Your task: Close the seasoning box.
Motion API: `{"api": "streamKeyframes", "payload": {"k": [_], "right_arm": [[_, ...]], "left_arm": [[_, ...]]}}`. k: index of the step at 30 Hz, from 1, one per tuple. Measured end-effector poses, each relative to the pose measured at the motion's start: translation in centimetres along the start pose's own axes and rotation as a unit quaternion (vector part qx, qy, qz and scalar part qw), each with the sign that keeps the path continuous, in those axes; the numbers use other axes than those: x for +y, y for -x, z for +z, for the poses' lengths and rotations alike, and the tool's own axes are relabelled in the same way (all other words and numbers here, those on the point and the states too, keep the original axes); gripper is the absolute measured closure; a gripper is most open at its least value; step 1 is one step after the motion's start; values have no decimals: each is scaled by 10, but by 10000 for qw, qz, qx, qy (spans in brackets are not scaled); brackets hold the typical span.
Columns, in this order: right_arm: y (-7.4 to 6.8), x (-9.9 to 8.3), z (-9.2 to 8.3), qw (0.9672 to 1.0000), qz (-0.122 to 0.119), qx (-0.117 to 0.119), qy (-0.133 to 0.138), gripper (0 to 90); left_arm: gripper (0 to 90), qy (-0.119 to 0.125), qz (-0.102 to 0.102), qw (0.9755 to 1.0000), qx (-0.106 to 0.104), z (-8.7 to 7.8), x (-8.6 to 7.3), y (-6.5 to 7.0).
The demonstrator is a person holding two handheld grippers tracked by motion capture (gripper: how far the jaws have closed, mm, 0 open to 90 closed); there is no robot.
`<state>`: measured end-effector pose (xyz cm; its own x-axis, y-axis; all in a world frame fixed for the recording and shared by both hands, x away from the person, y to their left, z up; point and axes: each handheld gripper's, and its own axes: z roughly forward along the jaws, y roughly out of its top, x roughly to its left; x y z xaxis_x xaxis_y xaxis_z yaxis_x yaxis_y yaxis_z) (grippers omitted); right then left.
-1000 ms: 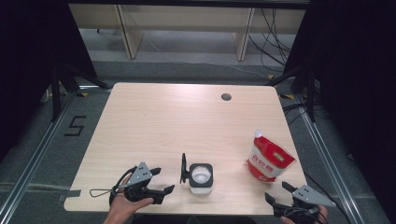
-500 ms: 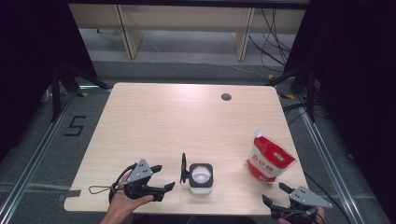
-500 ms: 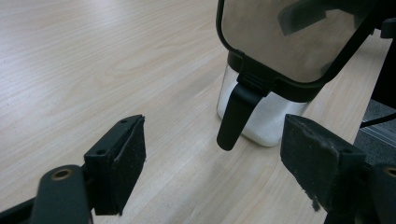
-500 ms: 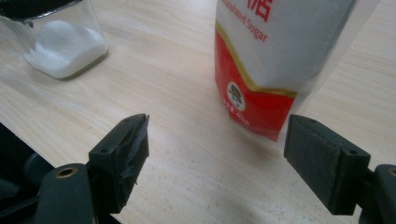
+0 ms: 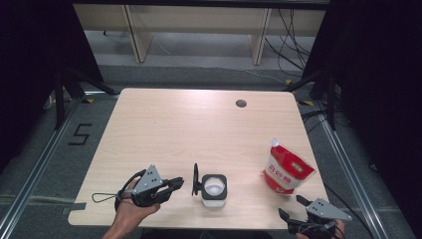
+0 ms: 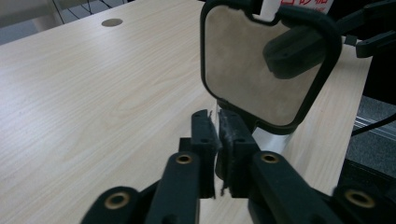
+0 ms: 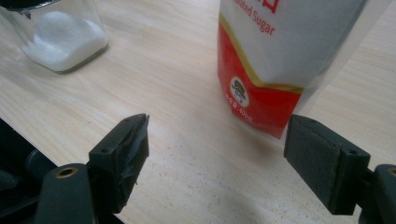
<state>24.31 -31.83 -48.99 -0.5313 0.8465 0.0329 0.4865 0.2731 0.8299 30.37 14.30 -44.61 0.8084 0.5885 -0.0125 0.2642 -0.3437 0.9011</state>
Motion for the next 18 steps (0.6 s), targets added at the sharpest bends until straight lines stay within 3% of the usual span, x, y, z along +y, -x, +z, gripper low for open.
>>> {"api": "streamKeyframes", "payload": {"k": [3,4,6,8,9,10,14,15,16,18], "right_arm": [[-3,0,-1,10000,47,-61,-59,233],[-1,1,-1,9999,-71,-76,-18,233],[-1,1,-1,10000,-5,8,-6,233],[-2,1,-1,10000,-33,-63,28,235],[-6,1,-3,9999,151,-42,-63,236],[-2,2,-2,10000,-84,-17,22,236],[-4,3,-1,9999,-153,5,64,240],[-3,3,-2,9996,-243,-89,102,240],[-4,3,-1,9999,-153,-1,64,240],[-3,2,0,9998,-193,-15,53,240]], "left_arm": [[890,15,88,10000,-8,0,5,4],[891,39,133,9999,-46,1,7,5],[892,32,108,9999,-73,2,11,9],[892,33,228,9997,-78,3,14,11],[892,50,209,9997,-81,4,15,12],[892,55,246,9996,-99,5,16,12],[892,53,262,9996,-135,6,21,14],[892,57,379,9991,-158,6,23,13],[892,95,340,9992,-177,7,24,14],[892,41,390,9991,-164,7,27,14]]}}
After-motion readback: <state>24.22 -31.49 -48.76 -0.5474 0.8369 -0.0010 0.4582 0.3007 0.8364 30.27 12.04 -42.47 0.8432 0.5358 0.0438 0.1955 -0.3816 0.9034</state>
